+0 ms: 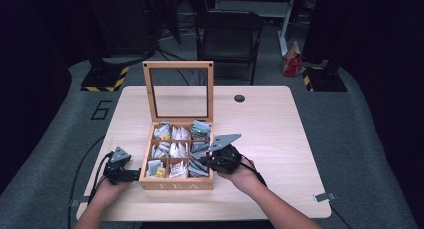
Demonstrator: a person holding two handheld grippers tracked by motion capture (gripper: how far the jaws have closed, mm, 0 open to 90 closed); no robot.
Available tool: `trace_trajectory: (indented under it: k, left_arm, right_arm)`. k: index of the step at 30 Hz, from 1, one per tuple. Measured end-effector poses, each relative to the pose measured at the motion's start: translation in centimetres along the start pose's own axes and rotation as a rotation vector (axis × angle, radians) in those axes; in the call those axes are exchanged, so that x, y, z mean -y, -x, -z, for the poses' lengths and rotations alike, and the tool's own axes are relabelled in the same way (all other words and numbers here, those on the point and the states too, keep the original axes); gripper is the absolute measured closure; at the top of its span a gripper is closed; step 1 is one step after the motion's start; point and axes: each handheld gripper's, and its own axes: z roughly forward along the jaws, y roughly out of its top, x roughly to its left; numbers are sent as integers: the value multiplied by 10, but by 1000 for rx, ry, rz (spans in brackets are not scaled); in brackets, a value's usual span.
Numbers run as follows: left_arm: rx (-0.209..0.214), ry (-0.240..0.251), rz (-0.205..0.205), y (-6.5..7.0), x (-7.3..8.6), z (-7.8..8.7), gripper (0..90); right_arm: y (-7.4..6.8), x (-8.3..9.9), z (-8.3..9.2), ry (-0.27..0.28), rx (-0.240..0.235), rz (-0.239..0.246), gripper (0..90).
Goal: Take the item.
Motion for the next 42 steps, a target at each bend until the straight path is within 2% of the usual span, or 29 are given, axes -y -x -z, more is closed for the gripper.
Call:
trace_trajectory:
  k: [7, 16, 17, 22, 29, 30, 42]
  left_arm:
    - [0, 0, -1, 0, 0, 0, 158]
    - [0, 0, 0, 0, 0, 0, 158]
    - [0, 0, -1, 0, 0, 0, 158]
    - [0, 0, 0, 0, 0, 0, 158]
    - [0, 0, 0, 0, 0, 0, 158]
    - [0, 0, 0, 0, 0, 0, 158]
    - [0, 0, -1, 0, 0, 0, 158]
  right_arm:
    - [-2, -11, 12, 34, 4, 17, 898]
    - [0, -19, 28, 67, 5, 1, 898]
    - [2, -19, 30, 69, 5, 11, 898]
    - [7, -23, 38, 82, 13, -8, 897]
    - [11, -24, 46, 88, 30, -20, 897]
    - [13, -23, 47, 87, 25, -7, 897]
    - [22, -15, 63, 87, 77, -34, 897]
